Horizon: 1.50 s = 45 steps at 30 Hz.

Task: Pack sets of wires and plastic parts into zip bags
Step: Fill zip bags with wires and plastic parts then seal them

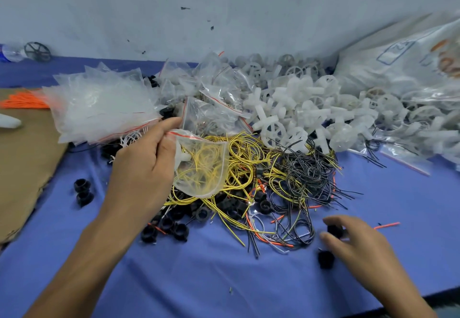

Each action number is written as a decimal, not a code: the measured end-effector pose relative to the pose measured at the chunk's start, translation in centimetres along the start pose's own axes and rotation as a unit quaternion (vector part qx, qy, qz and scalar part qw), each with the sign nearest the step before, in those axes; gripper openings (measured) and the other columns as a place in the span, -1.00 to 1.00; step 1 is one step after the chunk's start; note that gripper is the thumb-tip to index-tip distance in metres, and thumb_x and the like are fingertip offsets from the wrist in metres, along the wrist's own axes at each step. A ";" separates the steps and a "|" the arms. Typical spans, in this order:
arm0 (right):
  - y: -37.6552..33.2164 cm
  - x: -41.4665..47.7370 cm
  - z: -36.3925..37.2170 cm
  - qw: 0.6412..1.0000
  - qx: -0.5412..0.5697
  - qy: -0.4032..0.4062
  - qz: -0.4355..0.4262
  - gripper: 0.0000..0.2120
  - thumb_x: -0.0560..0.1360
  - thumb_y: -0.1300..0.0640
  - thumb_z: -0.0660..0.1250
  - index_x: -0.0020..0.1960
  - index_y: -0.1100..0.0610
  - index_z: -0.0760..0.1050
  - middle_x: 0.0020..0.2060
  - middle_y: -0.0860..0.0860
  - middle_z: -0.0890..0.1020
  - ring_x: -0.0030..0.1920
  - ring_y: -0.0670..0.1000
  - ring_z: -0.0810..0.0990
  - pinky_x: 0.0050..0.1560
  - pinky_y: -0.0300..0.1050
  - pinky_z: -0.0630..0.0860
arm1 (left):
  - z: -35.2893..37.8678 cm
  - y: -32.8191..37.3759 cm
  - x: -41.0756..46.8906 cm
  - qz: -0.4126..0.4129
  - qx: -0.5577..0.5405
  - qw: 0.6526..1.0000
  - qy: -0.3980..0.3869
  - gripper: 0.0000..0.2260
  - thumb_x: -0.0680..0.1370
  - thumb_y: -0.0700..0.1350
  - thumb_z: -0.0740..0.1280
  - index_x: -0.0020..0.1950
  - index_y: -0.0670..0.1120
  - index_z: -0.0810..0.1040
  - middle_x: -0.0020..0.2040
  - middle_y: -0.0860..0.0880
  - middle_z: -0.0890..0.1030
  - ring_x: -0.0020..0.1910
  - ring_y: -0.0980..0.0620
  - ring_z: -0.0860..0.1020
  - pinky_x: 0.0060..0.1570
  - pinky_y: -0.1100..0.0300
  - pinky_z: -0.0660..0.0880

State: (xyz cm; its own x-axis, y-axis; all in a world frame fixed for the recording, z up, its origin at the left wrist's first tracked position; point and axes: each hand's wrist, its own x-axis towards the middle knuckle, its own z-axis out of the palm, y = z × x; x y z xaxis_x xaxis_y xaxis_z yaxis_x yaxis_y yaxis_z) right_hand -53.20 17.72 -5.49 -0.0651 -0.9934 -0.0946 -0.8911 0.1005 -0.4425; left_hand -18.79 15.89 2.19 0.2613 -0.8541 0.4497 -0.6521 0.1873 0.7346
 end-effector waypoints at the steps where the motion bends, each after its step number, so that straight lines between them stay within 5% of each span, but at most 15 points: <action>1: -0.2 0.0 -0.3 0.999 0.030 0.029 -0.003 -0.81 0.50 0.15 0.40 0.04 -0.11 0.55 -0.03 -0.10 0.63 0.01 -0.02 0.62 -0.01 -0.05 0.46 | -0.1 0.0 -0.1 0.000 0.000 1.000 -0.001 -0.67 0.62 0.01 0.14 0.33 0.11 0.54 -0.09 0.11 0.67 -0.08 0.25 0.54 -0.11 0.36 0.42; 4: -2.7 -0.5 -2.0 0.978 0.199 0.034 -0.054 -0.71 0.51 0.24 0.40 -0.05 -0.18 0.60 -0.19 -0.11 0.68 -0.14 -0.06 0.69 -0.12 -0.19 0.52 | -0.2 0.3 -0.4 0.004 0.008 1.000 -0.005 -0.67 0.62 0.00 0.14 0.33 0.10 0.54 -0.13 -0.07 0.68 -0.11 0.04 0.54 -0.13 0.17 0.41; 8: -10.3 -1.4 -2.3 0.875 0.427 -0.128 -0.190 -0.84 0.50 0.17 0.43 0.06 -0.02 0.65 -0.03 0.08 0.69 -0.24 0.01 0.67 -0.21 -0.11 0.62 | 0.3 0.5 -1.6 0.013 0.047 0.998 -0.044 -0.65 0.61 0.05 0.12 0.35 0.14 0.51 -0.39 0.14 0.53 -0.36 0.13 0.47 -0.36 0.30 0.31; 10: -14.2 -0.7 -0.5 0.883 0.375 -0.139 -0.246 -0.83 0.53 0.16 0.33 0.01 -0.06 0.64 -0.11 0.09 0.68 -0.24 -0.06 0.65 -0.25 -0.02 0.61 | 0.7 0.7 -2.7 0.017 0.073 0.995 -0.066 -0.63 0.60 0.06 0.11 0.36 0.16 0.50 -0.42 0.13 0.47 -0.36 0.09 0.46 -0.32 0.18 0.31; 13: -19.5 1.3 2.7 0.910 0.216 -0.123 -0.333 -0.82 0.51 0.27 0.26 -0.10 0.02 0.55 -0.29 -0.05 0.61 -0.31 -0.12 0.52 -0.27 -0.13 0.38 | 1.1 0.8 -3.6 0.015 0.086 0.993 -0.081 -0.59 0.59 0.04 0.09 0.41 0.14 0.47 -0.16 -0.02 0.67 -0.14 -0.11 0.60 -0.18 0.05 0.45; 18: -24.4 3.8 4.2 0.890 -0.162 -0.166 -0.393 -0.67 0.60 0.17 0.20 0.33 0.23 0.44 0.34 0.20 0.48 0.33 0.19 0.42 0.27 0.00 0.29 | 0.9 0.7 -4.1 0.034 0.109 0.990 -0.083 -0.58 0.58 0.00 0.11 0.42 0.13 0.46 0.00 -0.06 0.70 -0.05 -0.17 0.62 -0.13 0.04 0.49; 23: -21.9 2.9 1.1 0.897 0.034 -0.112 -0.427 -0.74 0.48 0.34 0.23 0.11 0.15 0.54 0.05 0.09 0.63 0.05 0.08 0.55 -0.09 -0.16 0.33 | 0.8 0.3 -3.1 0.010 0.052 0.998 -0.042 -0.65 0.60 0.04 0.13 0.35 0.16 0.53 -0.02 0.06 0.69 -0.09 0.05 0.59 -0.14 0.20 0.40; 25: -20.1 3.4 -1.7 0.889 0.115 -0.174 -0.408 -0.79 0.51 0.25 0.27 0.05 0.02 0.57 -0.10 -0.14 0.63 -0.09 -0.11 0.57 -0.11 -0.26 0.43 | 0.8 0.2 -2.6 0.001 0.036 0.999 -0.031 -0.68 0.63 0.09 0.14 0.33 0.20 0.53 -0.21 0.11 0.67 -0.24 0.12 0.56 -0.25 0.16 0.44; 27: -18.2 5.2 -4.3 0.891 0.216 -0.211 -0.338 -0.83 0.53 0.15 0.32 0.04 -0.06 0.61 -0.14 -0.14 0.68 -0.20 -0.07 0.64 -0.14 -0.16 0.60 | 0.8 0.2 -2.2 -0.006 0.023 1.000 -0.021 -0.66 0.60 0.09 0.13 0.32 0.20 0.54 -0.42 0.08 0.54 -0.37 0.11 0.49 -0.34 0.11 0.43; 29: -16.0 8.8 -5.7 0.926 0.243 -0.124 -0.261 -0.82 0.56 0.17 0.31 0.00 -0.08 0.63 -0.18 -0.06 0.69 -0.25 0.05 0.65 -0.22 0.03 0.65 | 0.7 0.2 -2.0 -0.010 0.017 1.000 -0.017 -0.66 0.61 0.09 0.12 0.32 0.18 0.54 -0.48 0.04 0.50 -0.42 0.09 0.46 -0.38 0.07 0.41; 32: -12.8 15.2 -6.0 0.985 0.037 0.037 -0.163 -0.68 0.59 0.29 0.19 0.08 -0.07 0.60 0.07 0.01 0.65 -0.23 -0.01 0.58 -0.40 -0.14 0.46 | 0.6 0.5 -2.0 -0.013 0.020 1.000 -0.021 -0.67 0.62 0.07 0.14 0.33 0.15 0.55 -0.50 0.05 0.47 -0.45 0.07 0.44 -0.41 0.07 0.39; 34: -10.5 18.4 -5.6 0.988 -0.113 0.006 -0.103 -0.54 0.53 0.41 0.13 0.21 -0.02 0.57 0.25 0.12 0.55 -0.25 -0.06 0.50 -0.39 -0.23 0.32 | 0.4 0.5 -2.1 -0.020 0.026 0.999 -0.028 -0.68 0.62 -0.01 0.17 0.33 0.15 0.55 -0.51 0.08 0.44 -0.45 0.08 0.43 -0.44 0.09 0.34; 36: -8.6 20.0 -5.2 0.979 -0.185 -0.049 -0.077 -0.47 0.49 0.43 0.11 0.27 -0.03 0.54 0.15 0.11 0.58 -0.20 -0.03 0.53 -0.34 -0.22 0.35 | 0.2 0.5 -2.2 -0.031 0.027 0.999 -0.032 -0.69 0.63 -0.06 0.20 0.33 0.17 0.54 -0.48 0.15 0.48 -0.45 0.15 0.44 -0.46 0.16 0.29; 38: -7.5 20.4 -5.1 0.975 -0.198 -0.062 -0.079 -0.50 0.49 0.40 0.15 0.27 -0.04 0.53 -0.10 0.03 0.58 -0.23 -0.03 0.54 -0.35 -0.19 0.37 | 0.1 0.3 -2.3 -0.040 0.026 0.998 -0.032 -0.71 0.64 -0.04 0.21 0.31 0.18 0.55 -0.43 0.21 0.51 -0.45 0.20 0.44 -0.43 0.19 0.29; 45: -5.9 19.9 -8.3 0.978 -0.120 0.148 -0.086 -0.71 0.55 0.16 0.33 0.26 0.03 0.55 0.04 0.17 0.68 0.06 0.18 0.61 0.06 -0.02 0.48 | -0.3 0.7 -2.2 -0.030 0.035 0.998 -0.039 -0.64 0.58 0.08 0.13 0.31 0.17 0.55 -0.42 0.29 0.50 -0.44 0.24 0.46 -0.44 0.22 0.29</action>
State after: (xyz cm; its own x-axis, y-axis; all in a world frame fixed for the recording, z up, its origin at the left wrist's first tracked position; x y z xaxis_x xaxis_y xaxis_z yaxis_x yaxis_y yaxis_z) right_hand -52.98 -3.06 2.67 0.0003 -0.9704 0.2416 -0.9777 -0.0510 -0.2036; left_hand -19.63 18.04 1.82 0.2467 -0.8986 0.3629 -0.6861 0.1025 0.7203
